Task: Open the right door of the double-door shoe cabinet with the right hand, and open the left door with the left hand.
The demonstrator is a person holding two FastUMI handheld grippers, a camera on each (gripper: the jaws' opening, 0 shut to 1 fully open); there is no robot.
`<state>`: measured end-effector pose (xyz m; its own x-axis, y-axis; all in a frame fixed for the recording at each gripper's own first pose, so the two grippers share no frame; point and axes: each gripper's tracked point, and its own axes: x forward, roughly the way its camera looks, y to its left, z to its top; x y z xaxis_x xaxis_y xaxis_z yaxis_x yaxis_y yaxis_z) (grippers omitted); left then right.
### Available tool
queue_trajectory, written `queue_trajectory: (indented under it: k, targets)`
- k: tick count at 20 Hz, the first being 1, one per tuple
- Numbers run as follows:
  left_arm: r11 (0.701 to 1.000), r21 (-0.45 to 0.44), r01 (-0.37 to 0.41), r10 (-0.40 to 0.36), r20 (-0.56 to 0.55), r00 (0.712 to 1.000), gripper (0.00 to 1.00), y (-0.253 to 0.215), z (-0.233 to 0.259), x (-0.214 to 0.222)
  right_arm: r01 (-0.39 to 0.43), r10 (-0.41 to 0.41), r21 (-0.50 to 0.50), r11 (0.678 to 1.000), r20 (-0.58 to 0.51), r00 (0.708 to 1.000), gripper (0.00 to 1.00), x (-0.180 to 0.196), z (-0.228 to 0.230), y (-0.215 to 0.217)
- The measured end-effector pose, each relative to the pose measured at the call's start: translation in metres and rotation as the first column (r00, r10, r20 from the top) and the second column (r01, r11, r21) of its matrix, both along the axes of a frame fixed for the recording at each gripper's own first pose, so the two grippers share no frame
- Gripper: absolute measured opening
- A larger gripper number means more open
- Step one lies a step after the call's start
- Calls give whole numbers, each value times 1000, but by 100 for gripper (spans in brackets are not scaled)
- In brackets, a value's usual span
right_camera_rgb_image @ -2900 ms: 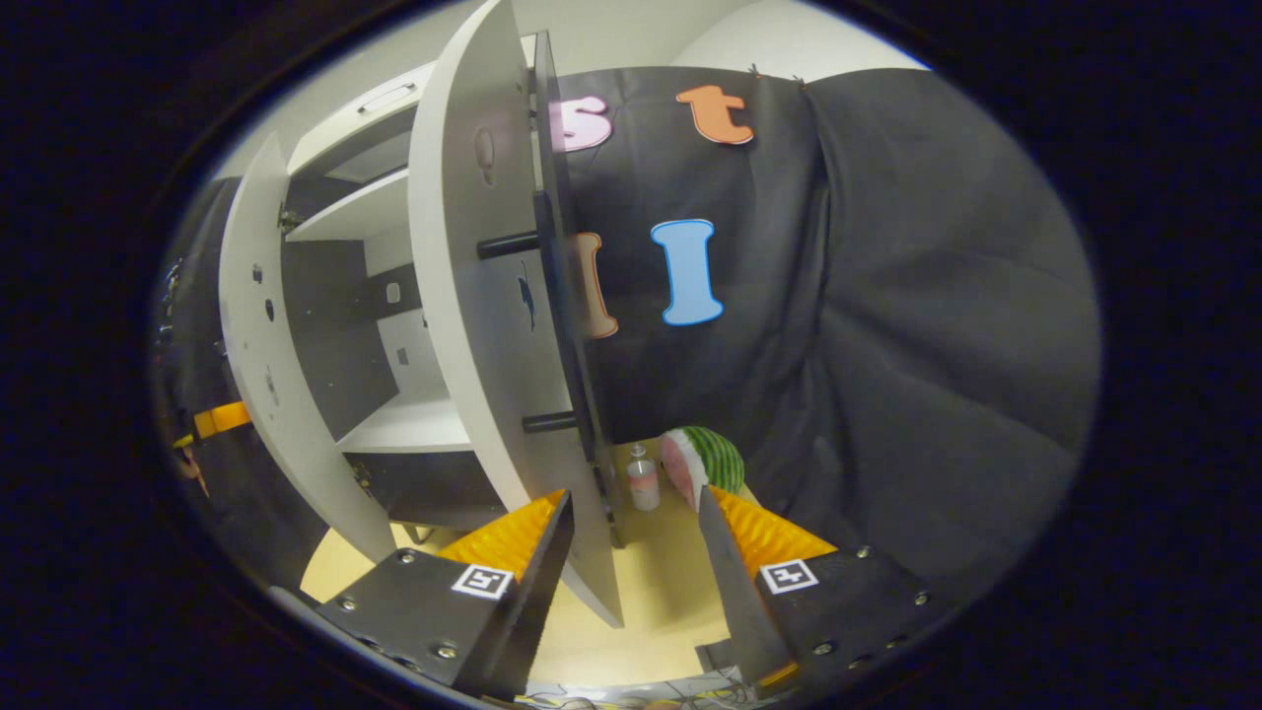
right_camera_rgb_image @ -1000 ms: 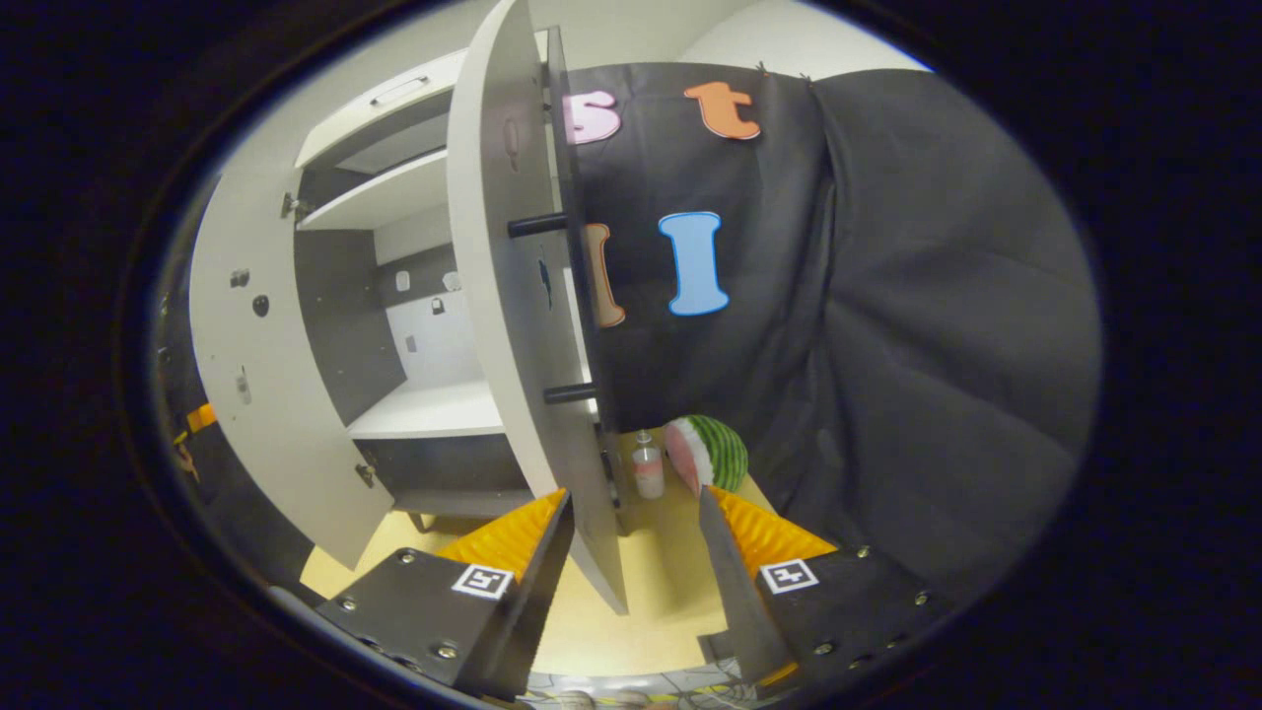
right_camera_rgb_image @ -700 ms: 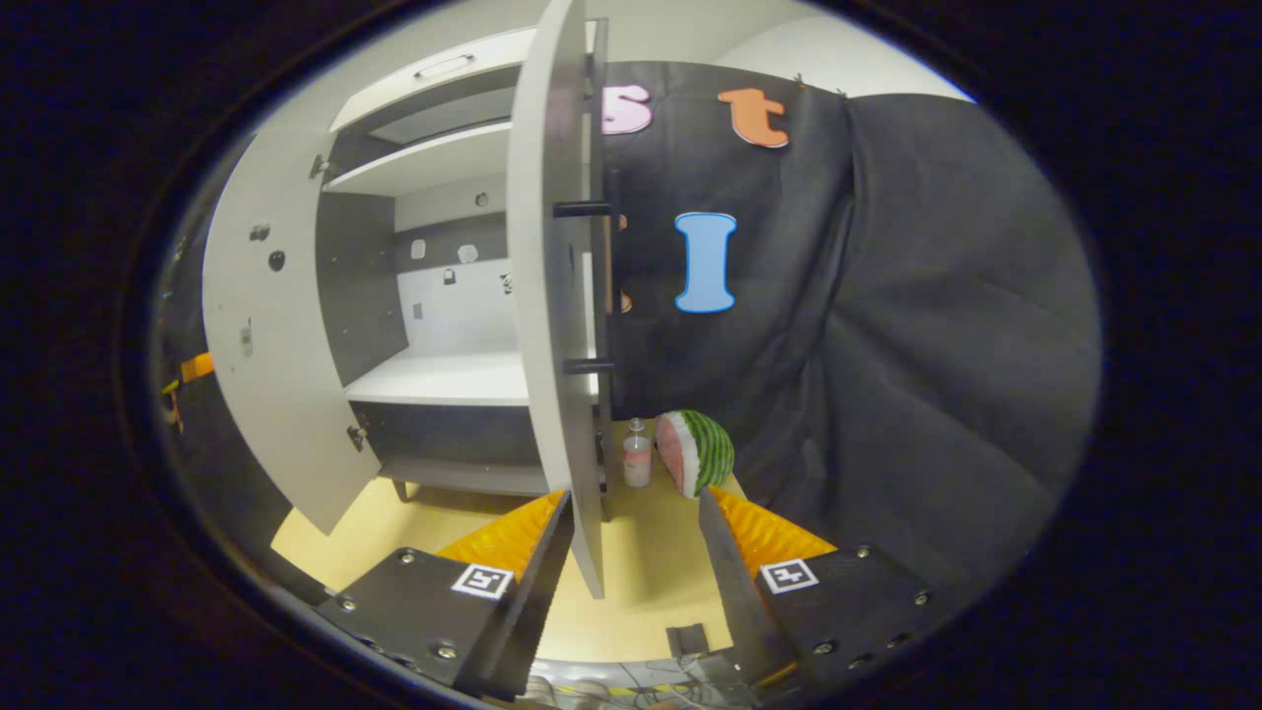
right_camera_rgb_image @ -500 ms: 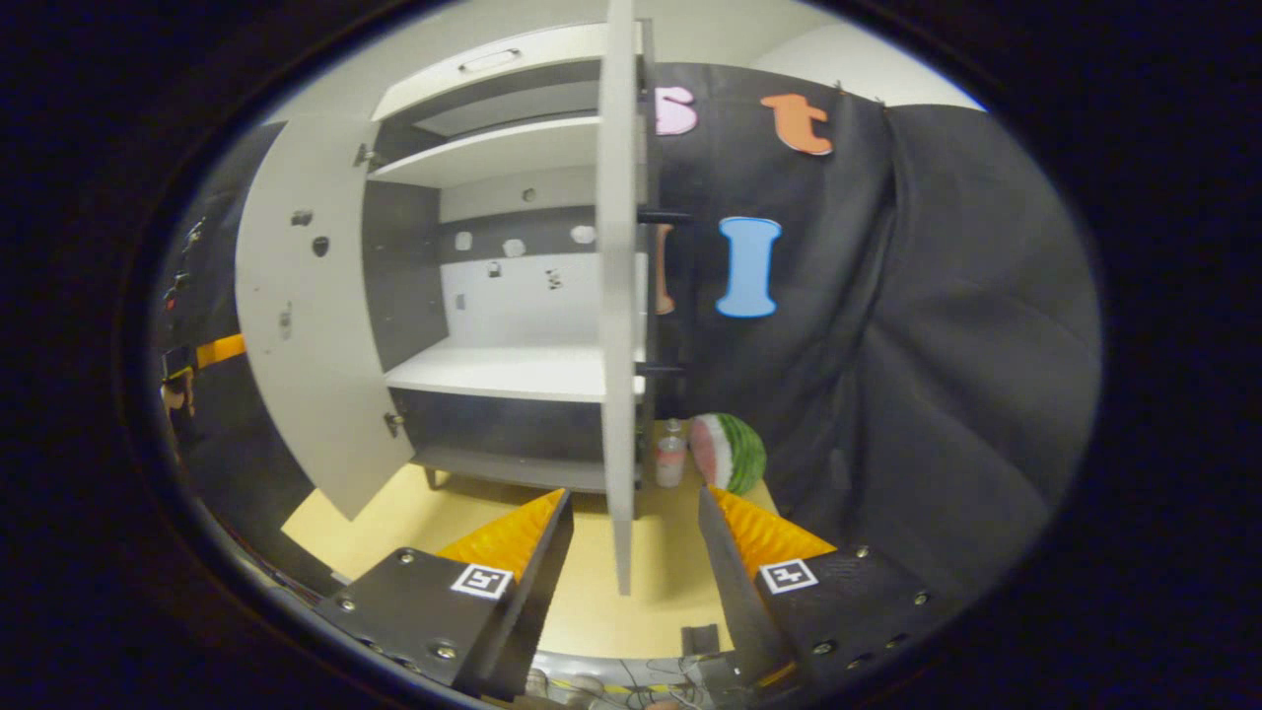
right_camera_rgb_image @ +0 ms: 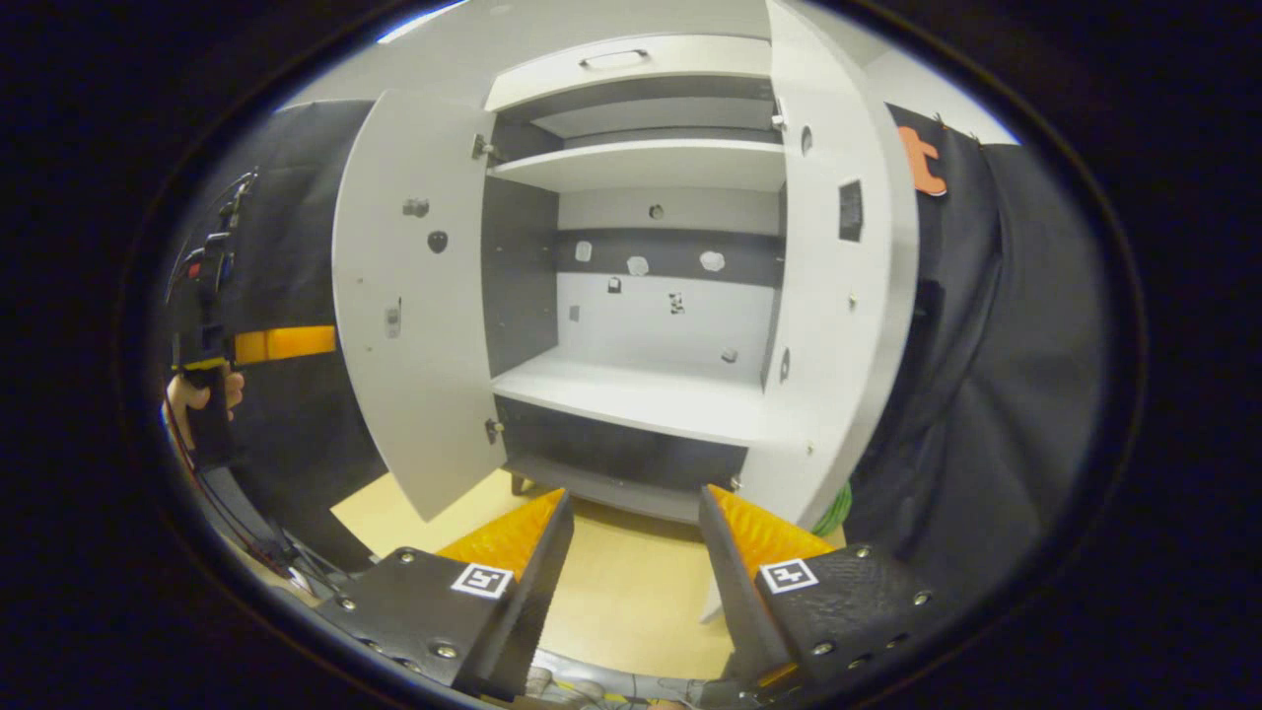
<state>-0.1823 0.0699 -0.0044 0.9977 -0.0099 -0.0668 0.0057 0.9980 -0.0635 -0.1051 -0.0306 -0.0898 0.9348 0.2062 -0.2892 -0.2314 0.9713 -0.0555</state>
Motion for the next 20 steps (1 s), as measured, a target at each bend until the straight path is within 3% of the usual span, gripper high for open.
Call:
queue_trajectory:
  k: [3, 7, 8, 9, 10, 14, 20]
  targets:
    - [999, -1, 39, -39, 36, 999, 78, -30, 18, 11, 7, -9, 35, 999, 64, 998, 76, 14, 29, 13]
    - [999, 18, 49, -50, 87, 995, 93, -52, 46, 26, 78, -85, 47, 996, 172, 981, 72, 28, 77, 9]
    - [998, 27, 49, -52, 102, 993, 89, -58, 55, 30, 97, -105, 49, 994, 198, 975, 76, 29, 90, 10]
    - [998, 39, 48, -53, 118, 992, 95, -65, 64, 34, 110, -120, 54, 992, 218, 969, 76, 30, 100, 12]
    - [997, 58, 48, -56, 133, 989, 96, -71, 72, 37, 117, -129, 64, 991, 232, 964, 72, 30, 110, 17]
    - [991, 131, 39, -62, 178, 982, 96, -92, 91, 44, 146, -162, 78, 986, 277, 947, 76, 37, 133, 27]
    - [988, 121, 96, -117, 178, 977, 96, -120, 85, 47, 168, -201, 134, 977, 285, 937, 76, 37, 141, 37]
